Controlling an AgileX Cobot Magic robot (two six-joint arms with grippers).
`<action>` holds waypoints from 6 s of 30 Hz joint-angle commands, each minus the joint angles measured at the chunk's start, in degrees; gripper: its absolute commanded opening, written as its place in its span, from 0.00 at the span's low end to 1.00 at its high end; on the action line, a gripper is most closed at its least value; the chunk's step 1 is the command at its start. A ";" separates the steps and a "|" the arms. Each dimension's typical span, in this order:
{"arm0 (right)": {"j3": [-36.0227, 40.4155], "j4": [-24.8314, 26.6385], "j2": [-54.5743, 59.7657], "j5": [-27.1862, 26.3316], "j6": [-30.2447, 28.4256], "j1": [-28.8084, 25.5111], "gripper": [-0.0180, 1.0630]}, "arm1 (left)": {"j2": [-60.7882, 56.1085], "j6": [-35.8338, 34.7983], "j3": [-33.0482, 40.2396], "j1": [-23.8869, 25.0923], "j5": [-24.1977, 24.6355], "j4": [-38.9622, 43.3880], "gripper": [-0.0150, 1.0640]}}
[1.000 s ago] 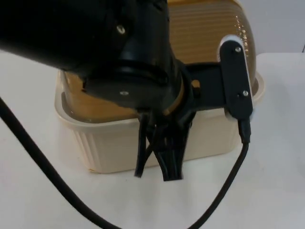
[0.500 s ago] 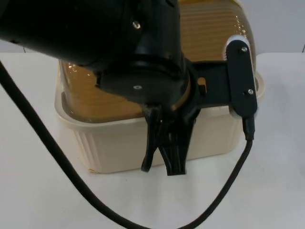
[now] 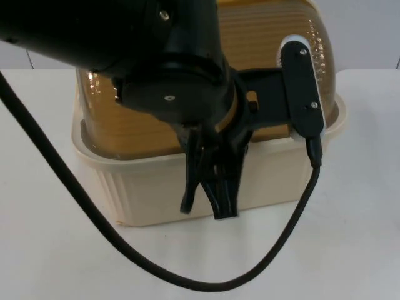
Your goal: Open the box lid with the left hand, place the block into the box with the right hand, then close the box lid with the left hand.
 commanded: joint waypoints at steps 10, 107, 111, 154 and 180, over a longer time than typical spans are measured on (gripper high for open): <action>-0.33 0.05 -0.15 -0.65 0.11 -0.34 0.98 | -0.15 -13.62 -0.48 -0.42 7.22 15.09 0.01; -0.33 0.60 -0.15 -0.55 0.11 -0.34 0.98 | -29.19 17.87 -15.38 28.89 1.51 -43.80 0.01; -0.33 0.72 -0.15 -0.55 0.11 -0.34 0.98 | -32.71 17.98 -15.38 35.76 1.41 -46.18 0.01; -0.33 1.97 -0.15 0.32 -0.39 -0.34 0.98 | -41.19 21.88 -0.80 59.47 -0.64 -67.42 0.98; 23.56 9.85 4.53 -5.17 -0.80 -0.34 0.98 | -41.19 22.85 -0.80 59.47 0.73 -68.55 0.98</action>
